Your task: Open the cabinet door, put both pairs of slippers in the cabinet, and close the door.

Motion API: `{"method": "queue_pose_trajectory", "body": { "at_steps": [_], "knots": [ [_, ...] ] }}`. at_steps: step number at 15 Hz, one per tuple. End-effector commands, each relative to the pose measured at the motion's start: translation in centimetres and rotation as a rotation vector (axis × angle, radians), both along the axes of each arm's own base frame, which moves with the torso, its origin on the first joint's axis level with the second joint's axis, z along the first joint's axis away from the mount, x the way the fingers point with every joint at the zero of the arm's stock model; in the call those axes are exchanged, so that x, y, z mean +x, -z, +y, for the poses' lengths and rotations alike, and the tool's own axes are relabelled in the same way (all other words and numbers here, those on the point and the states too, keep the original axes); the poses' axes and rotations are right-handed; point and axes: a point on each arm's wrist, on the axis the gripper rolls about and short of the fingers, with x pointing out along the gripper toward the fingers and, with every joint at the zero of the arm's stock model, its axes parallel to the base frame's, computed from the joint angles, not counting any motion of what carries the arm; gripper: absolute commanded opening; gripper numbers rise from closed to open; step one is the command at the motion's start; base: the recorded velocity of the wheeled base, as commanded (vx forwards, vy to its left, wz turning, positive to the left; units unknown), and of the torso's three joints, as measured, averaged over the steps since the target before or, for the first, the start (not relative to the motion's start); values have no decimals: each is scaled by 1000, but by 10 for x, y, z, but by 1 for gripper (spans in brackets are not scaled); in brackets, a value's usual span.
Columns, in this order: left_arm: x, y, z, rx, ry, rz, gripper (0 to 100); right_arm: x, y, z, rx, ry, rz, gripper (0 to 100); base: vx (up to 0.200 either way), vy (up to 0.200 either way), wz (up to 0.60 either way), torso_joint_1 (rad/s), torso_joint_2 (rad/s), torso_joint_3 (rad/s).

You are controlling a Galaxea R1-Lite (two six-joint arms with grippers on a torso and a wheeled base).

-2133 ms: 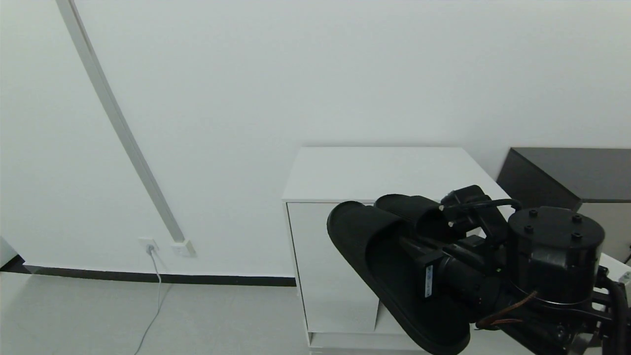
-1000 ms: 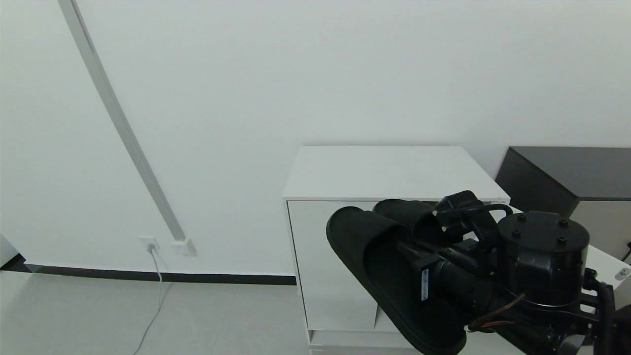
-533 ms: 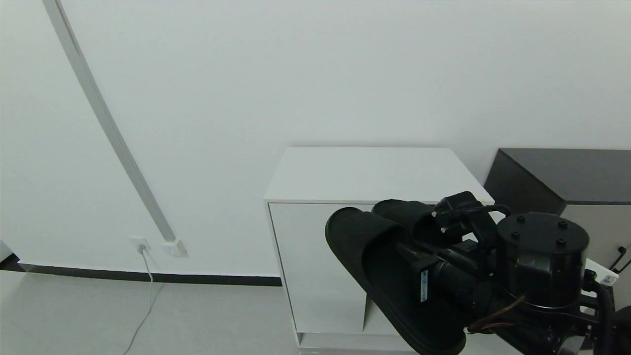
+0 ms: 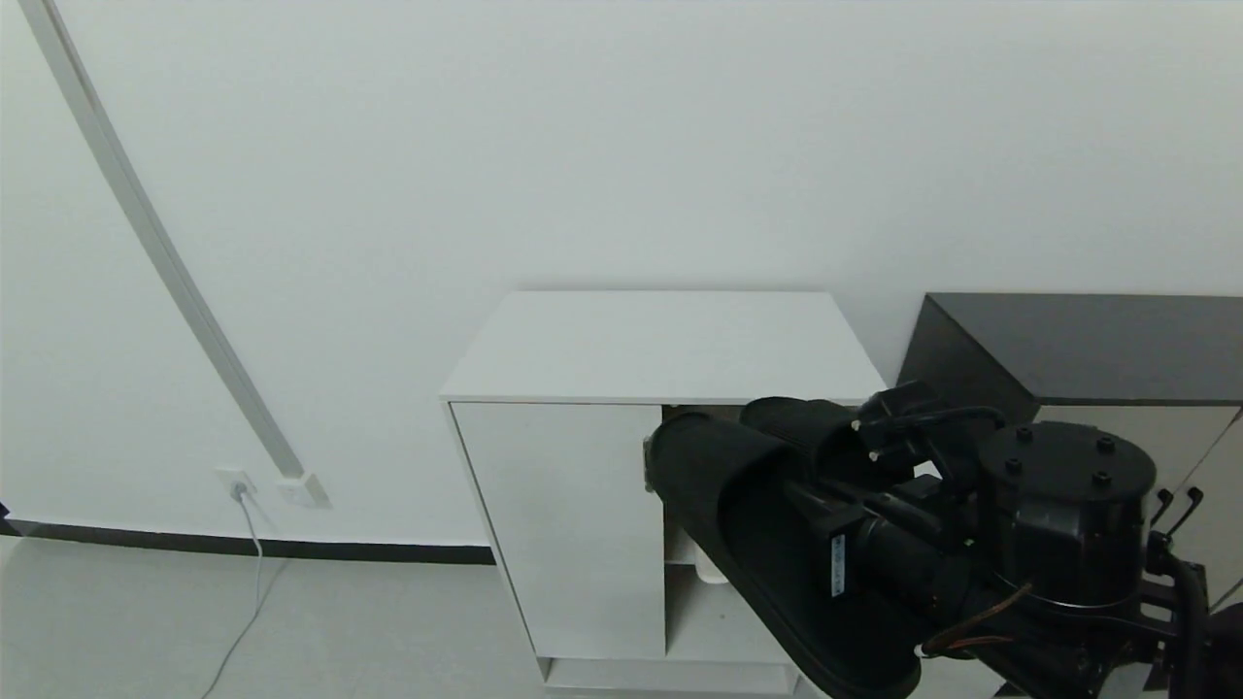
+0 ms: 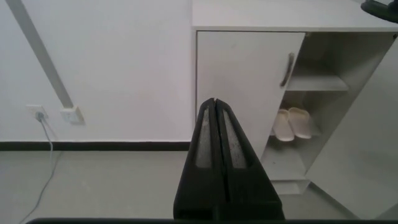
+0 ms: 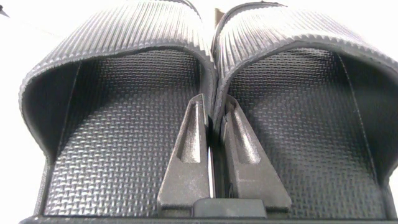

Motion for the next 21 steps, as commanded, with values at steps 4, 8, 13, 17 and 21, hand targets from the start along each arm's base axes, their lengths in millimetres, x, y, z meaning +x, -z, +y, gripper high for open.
{"method": "queue_pose_trajectory", "body": {
  "at_steps": [4,8,13,17,21],
  "knots": [
    [0,0,0,0,0,-2,0,2,4,-1,-15,4,9,0,0,0,0,0,0,0],
    [0,0,0,0,0,-2,0,2,6,-2,-16,7,10,0,0,0,0,0,0,0],
    [0,0,0,0,0,-2,0,4,12,0,-21,6,12,0,0,0,0,0,0,0],
    [0,0,0,0,0,-2,0,5,11,1,-4,9,-3,0,0,0,0,0,0,0],
    [0,0,0,1,0,-2,0,5,13,0,-8,8,1,0,0,0,0,-59,132,74]
  ]
}}
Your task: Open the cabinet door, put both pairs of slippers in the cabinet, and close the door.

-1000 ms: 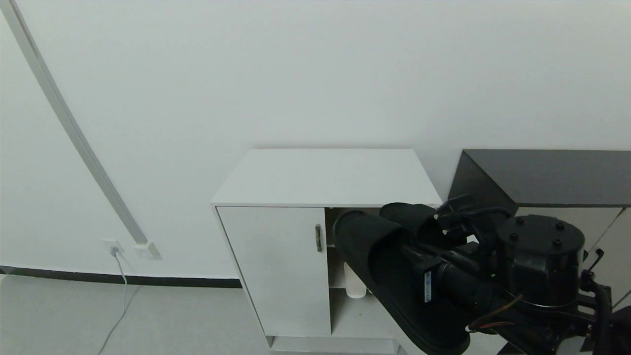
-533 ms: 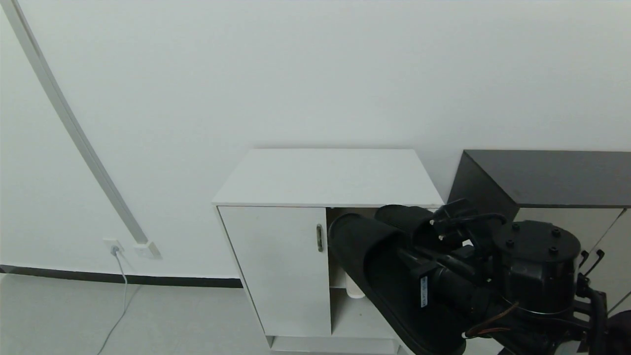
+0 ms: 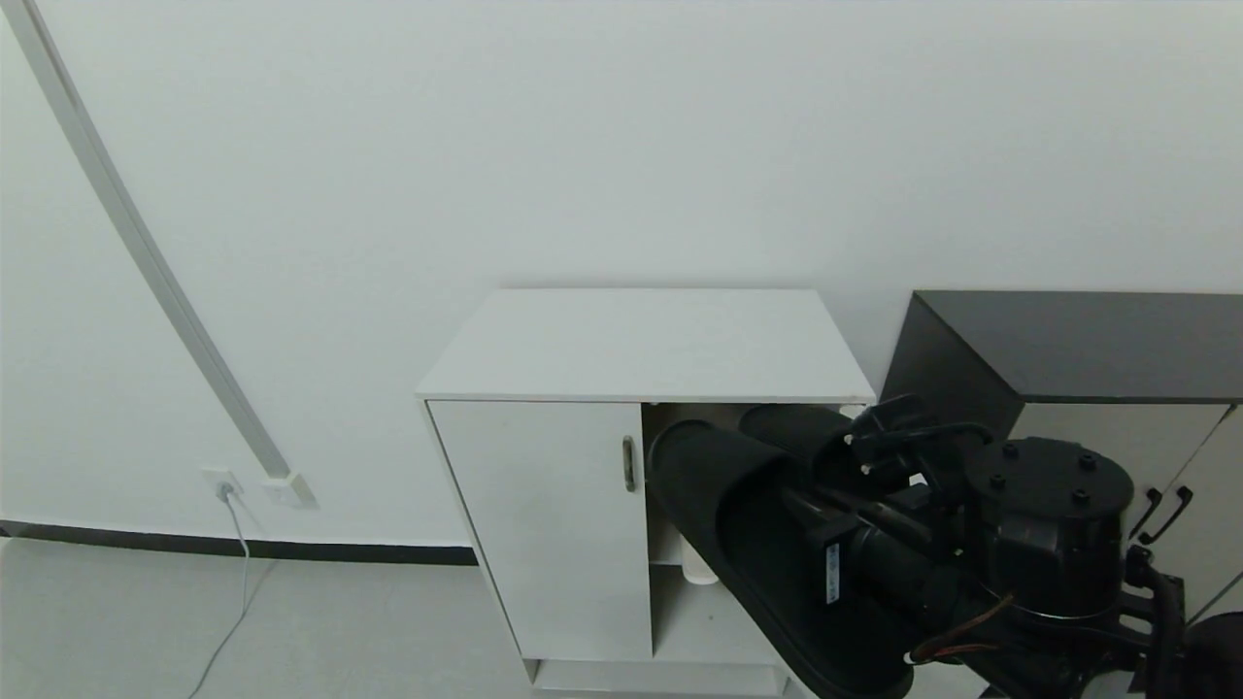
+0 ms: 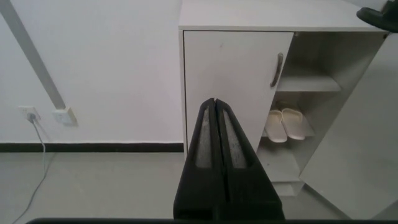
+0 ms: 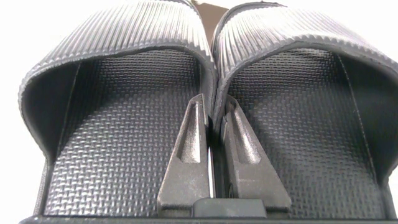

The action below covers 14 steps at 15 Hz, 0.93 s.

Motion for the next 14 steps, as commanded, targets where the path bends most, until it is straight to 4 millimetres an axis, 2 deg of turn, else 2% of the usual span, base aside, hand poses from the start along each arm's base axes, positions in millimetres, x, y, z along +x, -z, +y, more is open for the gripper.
{"method": "queue_pose_trajectory", "body": {
  "at_steps": [1,14],
  "knots": [
    [0,0,0,-1,0,0,0,0,1,0,-3,-1,2,0,0,0,0,-154,378,212],
    [0,0,0,-1,0,0,0,1,4,1,-16,-3,-3,0,0,0,0,-206,522,304]
  ]
}}
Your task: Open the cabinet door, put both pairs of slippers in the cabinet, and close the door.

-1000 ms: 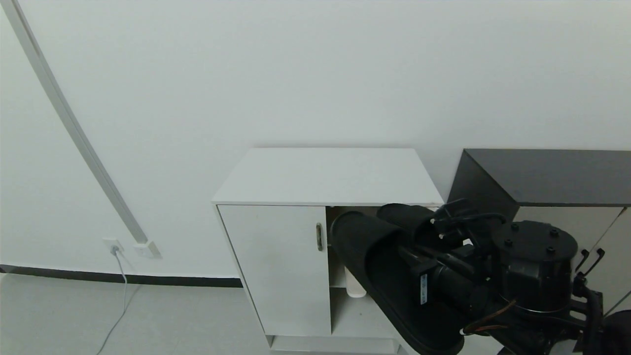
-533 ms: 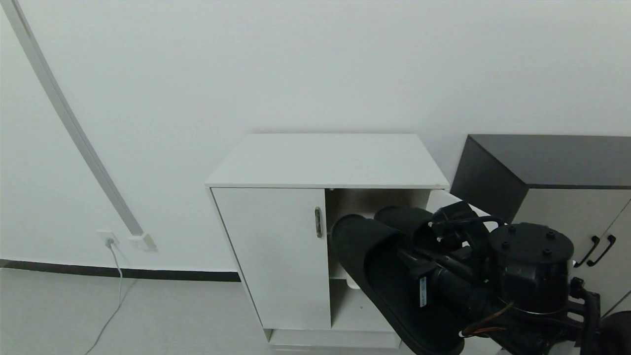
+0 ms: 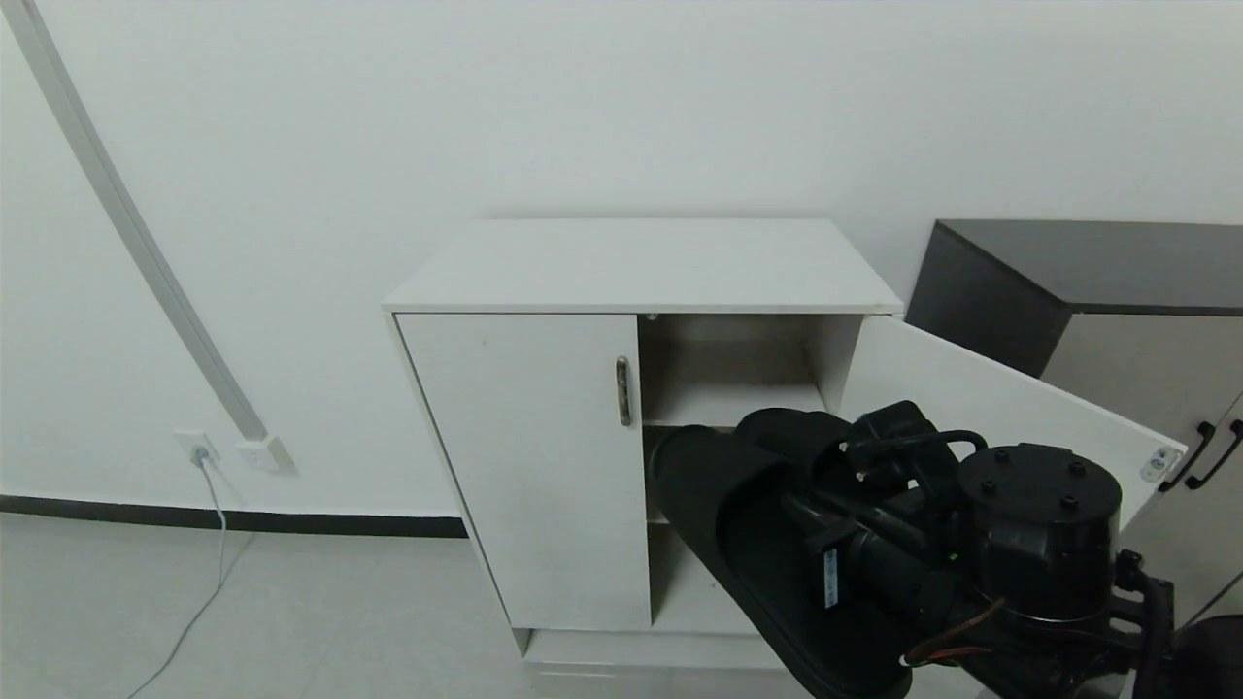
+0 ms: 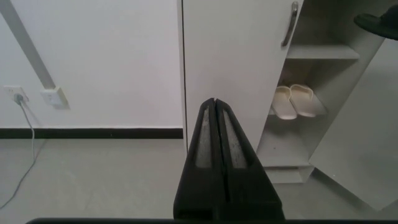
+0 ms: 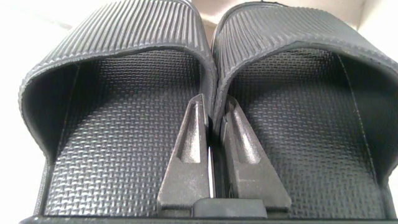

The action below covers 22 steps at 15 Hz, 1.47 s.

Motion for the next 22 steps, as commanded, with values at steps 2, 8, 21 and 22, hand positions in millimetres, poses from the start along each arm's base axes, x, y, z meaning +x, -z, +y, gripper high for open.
{"method": "queue_pose_trajectory", "body": {
  "at_steps": [2,8,21,22],
  "knots": [
    [0,0,0,0,0,0,0,0,-1,0,2,0,-4,0,0,0,0,-178,498,312],
    [0,0,0,0,0,0,0,-1,3,-1,-16,-2,4,0,0,0,0,-162,487,330],
    [0,0,0,-14,-8,0,0,-2,20,3,-50,-25,-15,0,0,0,0,-58,375,315],
    [0,0,0,-14,-8,0,0,-3,20,3,-46,-33,-18,0,0,0,0,0,0,0]
  ]
}}
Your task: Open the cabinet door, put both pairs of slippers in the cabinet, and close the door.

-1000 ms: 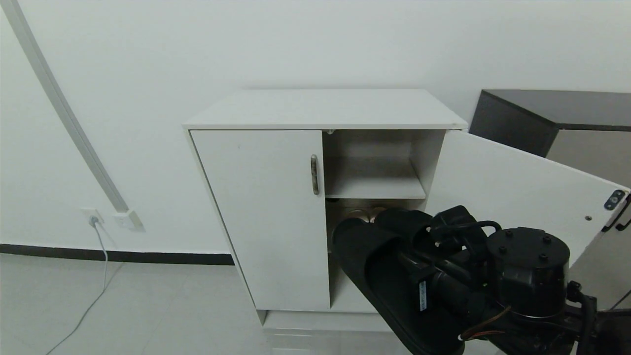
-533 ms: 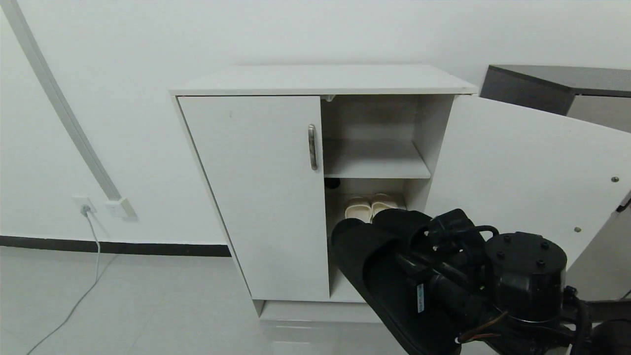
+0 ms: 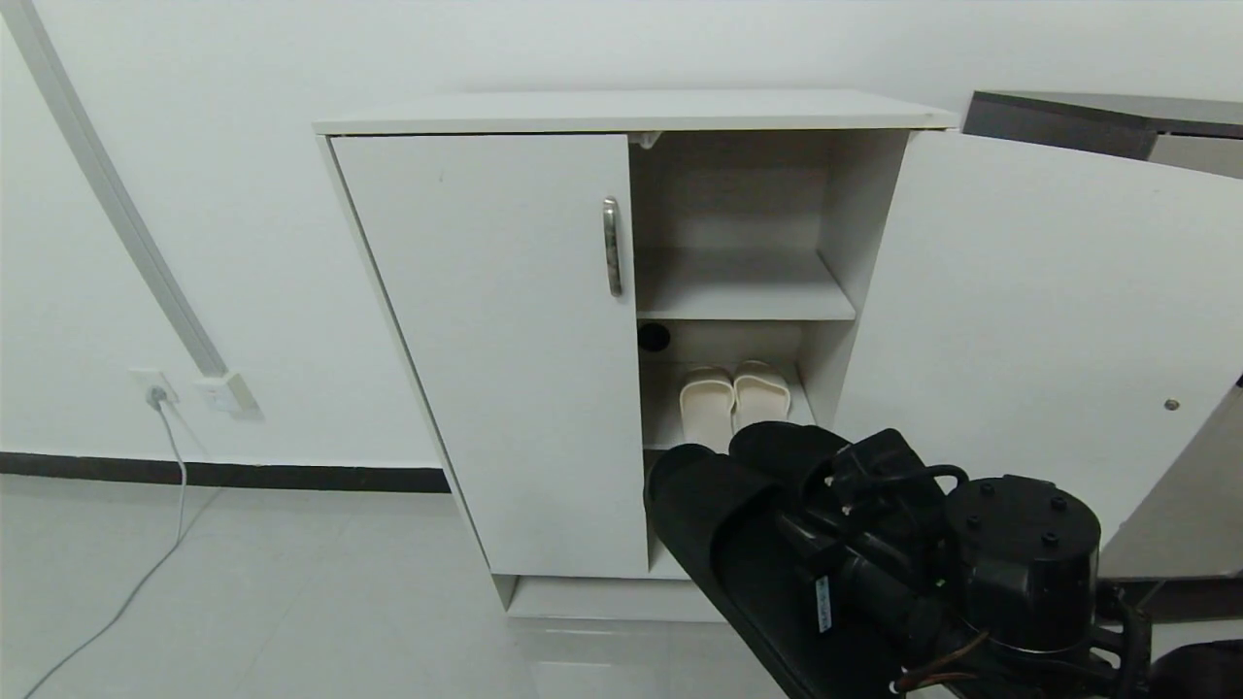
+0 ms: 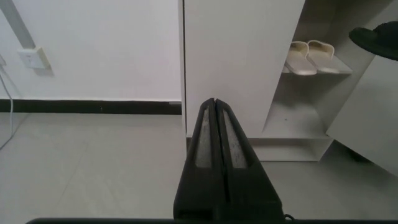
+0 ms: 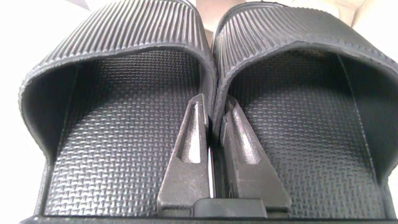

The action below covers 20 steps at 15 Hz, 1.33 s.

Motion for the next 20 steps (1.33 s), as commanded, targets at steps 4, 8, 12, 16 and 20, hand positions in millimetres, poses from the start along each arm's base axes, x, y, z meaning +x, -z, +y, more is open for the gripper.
{"method": "queue_pose_trajectory", "body": {
  "at_steps": [4,8,12,16,20],
  "knots": [
    [0,0,0,-1,0,0,0,-2,5,-1,-6,-17,9,0,0,0,-300,-1,1,4],
    [0,0,0,-1,0,0,0,-1,8,1,-9,-29,15,0,0,0,0,0,0,0],
    [0,0,0,-1,0,1,0,12,15,15,-24,34,-14,0,0,0,0,0,0,0],
    [0,0,0,4,4,0,0,38,-2,59,7,262,-6,0,0,0,0,0,0,0],
    [0,0,0,7,3,0,0,46,-36,74,25,366,62,0,0,0,0,0,0,0]
  ]
}}
